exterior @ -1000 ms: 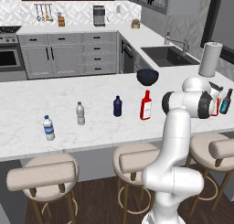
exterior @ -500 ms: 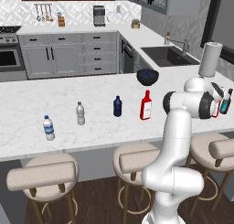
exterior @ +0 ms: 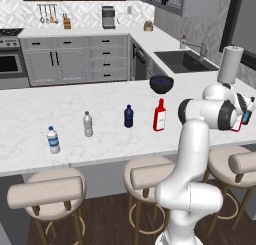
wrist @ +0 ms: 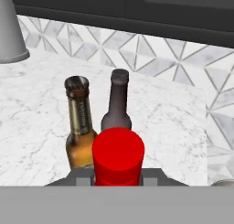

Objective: Move the plastic bottles in the middle to the plastics group, and the glass bottles in the middle to the glass group.

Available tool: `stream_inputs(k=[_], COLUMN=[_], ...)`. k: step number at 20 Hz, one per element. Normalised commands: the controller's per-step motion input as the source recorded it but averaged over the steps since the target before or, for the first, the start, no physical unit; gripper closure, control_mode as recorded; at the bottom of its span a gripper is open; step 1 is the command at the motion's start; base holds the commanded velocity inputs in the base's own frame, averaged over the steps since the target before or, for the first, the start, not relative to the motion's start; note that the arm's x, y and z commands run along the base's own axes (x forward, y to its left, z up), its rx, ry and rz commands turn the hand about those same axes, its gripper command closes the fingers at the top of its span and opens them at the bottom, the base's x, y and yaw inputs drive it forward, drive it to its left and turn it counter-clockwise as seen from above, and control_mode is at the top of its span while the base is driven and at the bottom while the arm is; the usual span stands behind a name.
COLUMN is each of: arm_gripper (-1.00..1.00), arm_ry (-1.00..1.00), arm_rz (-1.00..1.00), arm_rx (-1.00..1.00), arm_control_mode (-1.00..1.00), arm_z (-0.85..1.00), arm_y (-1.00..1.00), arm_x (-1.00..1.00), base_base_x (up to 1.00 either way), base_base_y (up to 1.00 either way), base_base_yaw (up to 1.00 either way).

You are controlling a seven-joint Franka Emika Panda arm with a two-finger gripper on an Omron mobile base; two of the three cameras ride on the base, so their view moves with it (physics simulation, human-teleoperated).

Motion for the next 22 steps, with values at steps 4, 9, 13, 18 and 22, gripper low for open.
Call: stream_inputs(k=[4, 9, 13, 18, 22], arm_gripper=[1.0, 1.0, 1.0, -1.0, -1.0], arm_ry=[-0.14, -0.13, -0.02, 0.0, 0.0], arm_rz=[0.0, 0.0, 0.0, 0.0, 0.0], arm_rx=[0.0, 0.0, 0.0, 0.0, 0.0], arm_control_mode=[-1.0, -1.0, -1.0, -1.0, -1.0], arm_z=[-0.42, -0.48, -0.43, -0.26, -0.03], arm_y=[0.12, 0.11, 0.09, 0.0, 0.13], arm_x=[0.0, 0.0, 0.0, 0.0, 0.0], base_base_x=[0.0, 0.0, 0.0, 0.0, 0.0], base_base_y=[0.0, 0.0, 0.0, 0.0, 0.0], base_base_yaw=[0.0, 0.0, 0.0, 0.0, 0.0])
